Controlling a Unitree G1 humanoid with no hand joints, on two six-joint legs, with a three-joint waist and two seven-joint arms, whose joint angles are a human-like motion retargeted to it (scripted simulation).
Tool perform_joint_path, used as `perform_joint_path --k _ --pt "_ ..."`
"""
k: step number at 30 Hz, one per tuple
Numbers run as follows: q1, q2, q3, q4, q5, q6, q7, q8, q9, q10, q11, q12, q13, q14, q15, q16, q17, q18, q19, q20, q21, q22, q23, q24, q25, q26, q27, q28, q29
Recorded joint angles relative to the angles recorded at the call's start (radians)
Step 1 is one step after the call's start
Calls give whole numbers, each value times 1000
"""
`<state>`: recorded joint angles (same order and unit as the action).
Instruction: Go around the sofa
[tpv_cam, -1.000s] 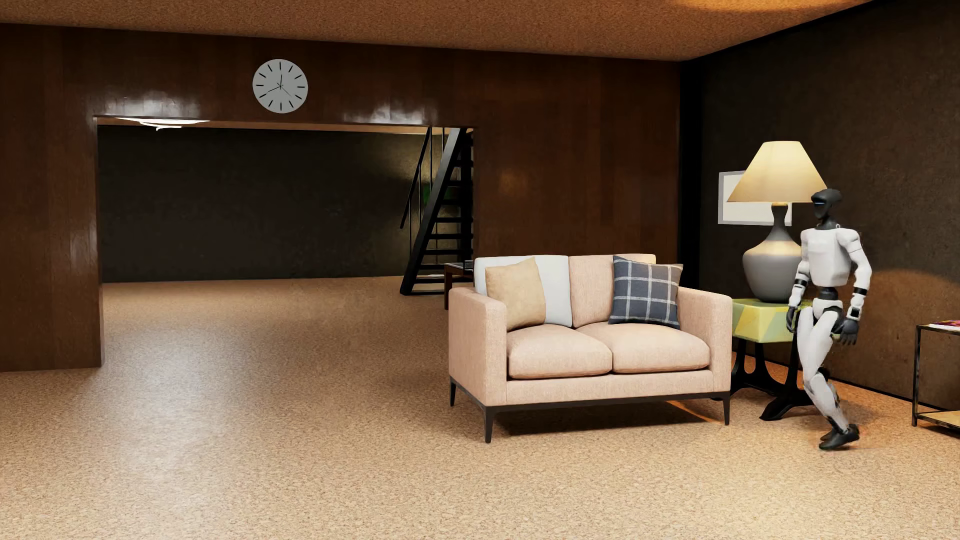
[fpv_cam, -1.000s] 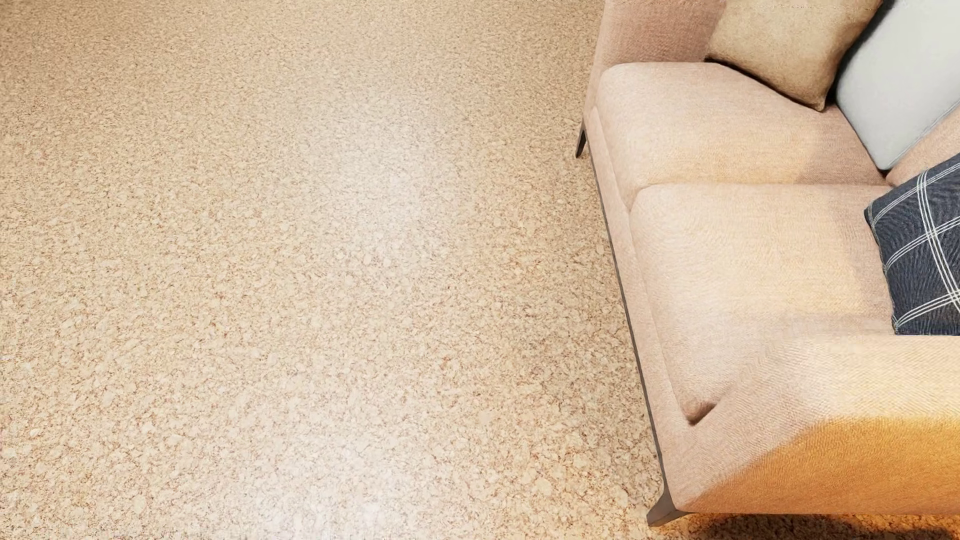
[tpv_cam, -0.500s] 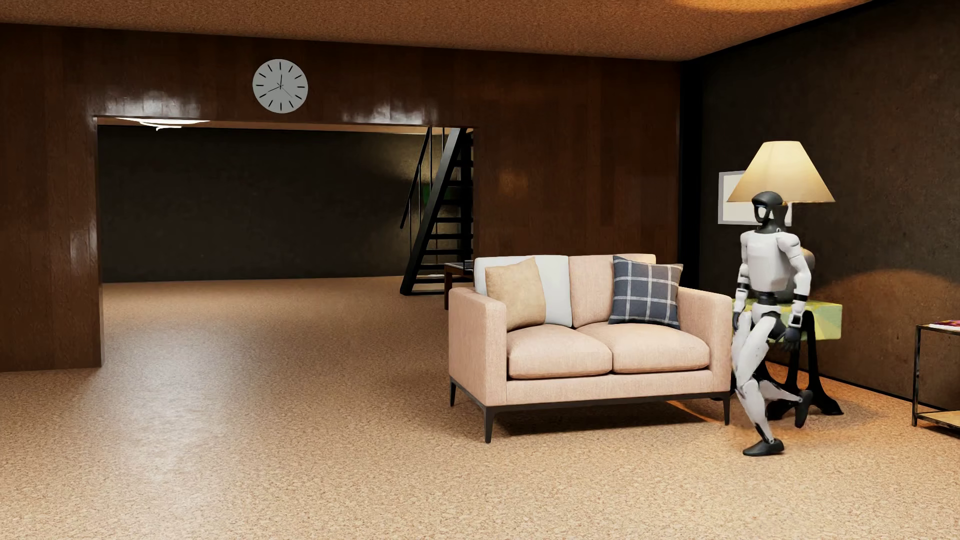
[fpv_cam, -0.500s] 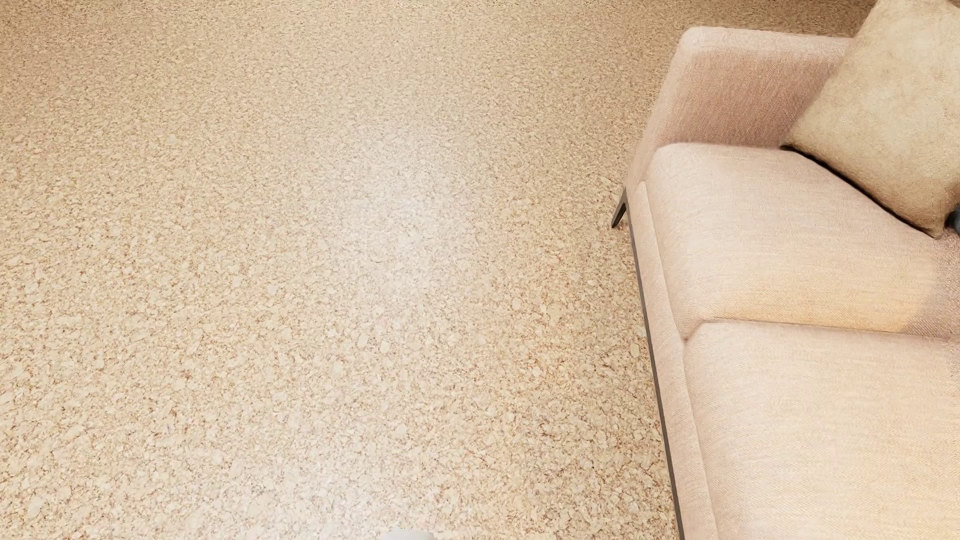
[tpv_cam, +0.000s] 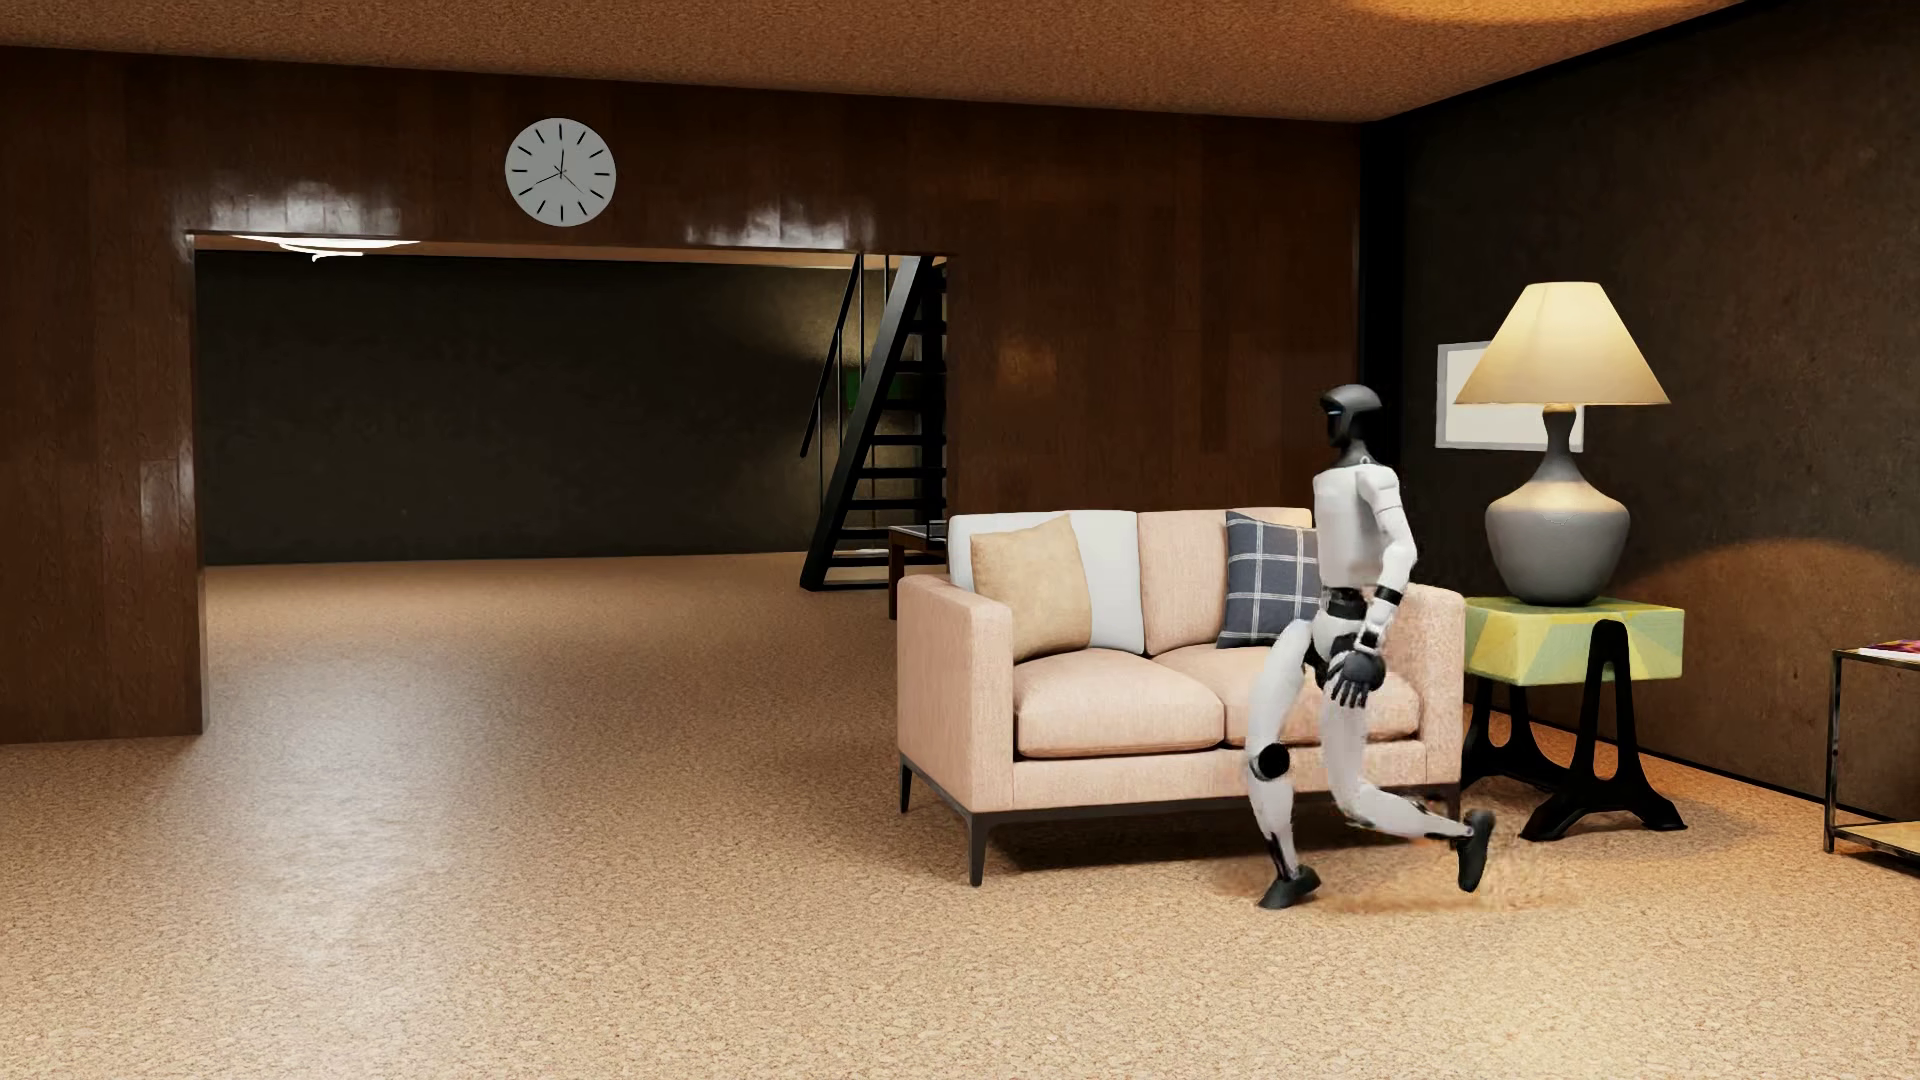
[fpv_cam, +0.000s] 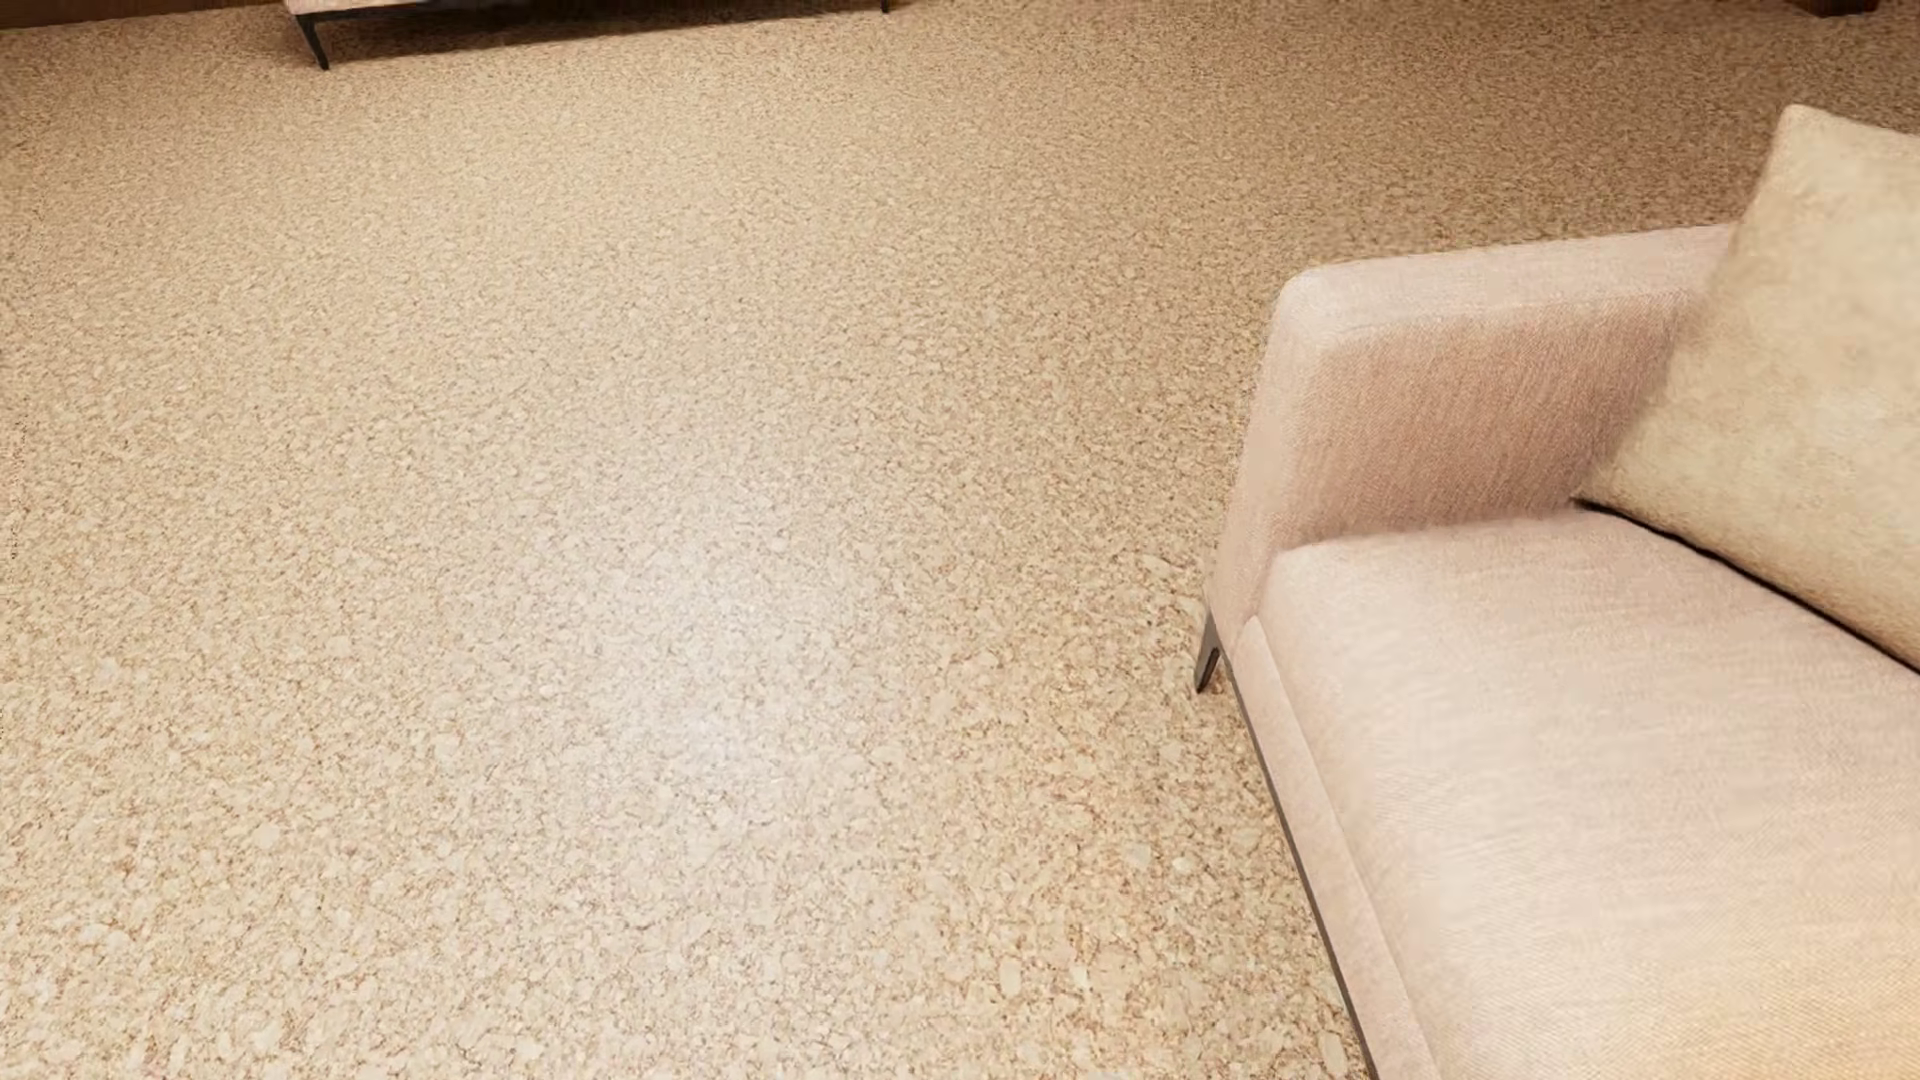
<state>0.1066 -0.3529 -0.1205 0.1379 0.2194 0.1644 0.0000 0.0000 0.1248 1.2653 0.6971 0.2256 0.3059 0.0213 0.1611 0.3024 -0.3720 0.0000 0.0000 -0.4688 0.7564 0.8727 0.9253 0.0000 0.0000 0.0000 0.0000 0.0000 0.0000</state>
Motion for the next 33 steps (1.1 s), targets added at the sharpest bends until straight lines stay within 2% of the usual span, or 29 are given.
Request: perform_joint_path --k 1,2,4,6,8,9,10,11,12,13,14,15,16,17,18,19,20,21,22,23,24,25,26,27,28,29,30,31,33 --pt "-90 101 52 7 -1 -8 0 0 11 114 -32 20 -21 -166 -75 1 -1 0 0 -20 -9 4 -15 0 0 0 0 0 0" --pt "-182 196 115 -6 -19 -40 0 0 14 149 -72 36 -53 -278 -143 9 -5 0 0 -36 4 21 -36 0 0 0 0 0 0" --pt "-320 371 242 -9 -49 -86 0 0 3 -33 -163 87 -128 -335 -299 19 -25 0 0 -32 31 36 -85 0 0 0 0 0 0" --pt "-398 535 313 -2 -83 -120 0 0 -1 -366 -248 118 -196 -271 -447 37 -39 0 0 -19 -15 59 -126 0 0 0 0 0 0" --pt "-450 633 355 6 -94 -125 0 0 -34 -684 -276 123 -258 -95 -569 44 -54 0 0 -42 -101 88 -153 0 0 0 0 0 0" --pt "-491 664 354 7 -92 -134 0 0 -48 -1098 -275 124 -279 -1 -582 46 -52 0 0 -37 -143 102 -156 0 0 0 0 0 0" --pt "-531 693 381 7 -113 -141 0 0 -49 -761 -253 123 -289 -82 -558 51 -69 0 0 -54 -150 101 -182 0 0 0 0 0 0" --pt "-550 735 409 -22 -144 -157 0 0 -37 -668 -211 116 -268 -72 -497 54 -70 0 0 -72 -206 114 -208 0 0 0 0 0 0" --pt "-570 723 428 -43 -173 -176 0 0 -53 -579 -107 116 -247 -21 -370 53 -51 0 0 -77 -233 134 -193 0 0 0 0 0 0" --pt "-540 686 433 -93 -218 -209 0 0 -47 -498 74 113 -215 -57 -166 51 -19 0 0 -74 -244 159 -161 0 0 0 0 0 0" --pt "-503 568 409 -128 -212 -205 0 0 -47 -484 331 99 -187 -111 -3 44 -7 0 0 -57 -229 166 -145 0 0 0 0 0 0" --pt "-431 448 387 -167 -231 -211 0 0 -26 -495 589 95 -176 -160 -2 37 6 0 0 -27 -200 144 -124 0 0 0 0 0 0" --pt "-336 331 348 -157 -226 -196 0 0 -8 -531 731 79 -174 -183 -64 39 6 0 0 -37 -130 113 -107 0 0 0 0 0 0" --pt "-255 225 289 -135 -199 -165 0 0 -7 -571 739 71 -148 -194 -77 36 26 0 0 -34 -129 71 -83 0 0 0 0 0 0" --pt "-187 137 218 -131 -192 -139 0 0 3 -612 634 50 -102 -208 -42 40 3 0 0 -43 -106 28 -139 0 0 0 0 0 0" --pt "-103 86 168 -109 -178 -128 0 0 12 -648 429 31 -96 -222 45 54 19 0 0 -45 -54 -10 -49 0 0 0 0 0 0" --pt "-46 28 121 -110 -178 -122 0 0 -2 -690 195 20 -65 -241 89 56 29 0 0 -20 -93 -56 -22 0 0 0 0 0 0" --pt "37 16 93 -107 -167 -119 0 0 -11 -730 -49 13 -41 -273 -14 64 29 0 0 -2 -98 -94 4 0 0 0 0 0 0" --pt "99 19 78 -126 -159 -132 0 0 -28 -760 -177 1 -24 -315 -366 76 22 0 0 32 -68 -130 8 0 0 0 0 0 0" --pt "133 -3 68 -131 -167 -138 0 0 -54 -761 -534 -4 -2 -372 -83 90 12 0 0 63 -46 -156 8 0 0 0 0 0 0" --pt "163 -22 56 -146 -167 -145 0 0 -62 -757 -562 -10 18 -409 -44 97 7 0 0 90 -24 -156 19 0 0 0 0 0 0" --pt "193 -56 39 -142 -150 -132 0 0 -53 -727 -202 -2 28 -414 -390 91 4 0 0 124 -8 -146 32 0 0 0 0 0 0" --pt "209 -60 35 -131 -116 -117 0 0 -53 -661 -168 14 39 -372 -274 81 -1 0 0 157 -6 -120 42 0 0 0 0 0 0" --pt "155 -59 41 -78 -62 -73 0 0 -57 -491 -166 27 49 -230 -104 63 -3 0 0 168 -20 -87 54 0 0 0 0 0 0" --pt "100 -38 60 -35 -21 -54 0 0 -37 -261 -94 51 53 -43 10 48 -9 0 0 159 -12 -42 71 0 0 0 0 0 0" --pt "-15 -3 79 -6 12 -47 0 0 -25 -35 -62 68 46 -57 32 43 -13 0 0 152 -28 -18 64 0 0 0 0 0 0" --pt "-121 78 81 9 27 -49 0 0 7 73 -75 75 38 -170 17 41 -20 0 0 131 -57 1 37 0 0 0 0 0 0" --pt "-219 143 128 0 19 -77 0 0 11 36 -95 79 18 -213 -35 41 -16 0 0 106 -83 30 21 0 0 0 0 0 0" --pt "-319 264 242 -13 13 -135 0 0 17 -298 -120 114 -23 -244 -162 60 -32 0 0 94 -94 37 -65 0 0 0 0 0 0"
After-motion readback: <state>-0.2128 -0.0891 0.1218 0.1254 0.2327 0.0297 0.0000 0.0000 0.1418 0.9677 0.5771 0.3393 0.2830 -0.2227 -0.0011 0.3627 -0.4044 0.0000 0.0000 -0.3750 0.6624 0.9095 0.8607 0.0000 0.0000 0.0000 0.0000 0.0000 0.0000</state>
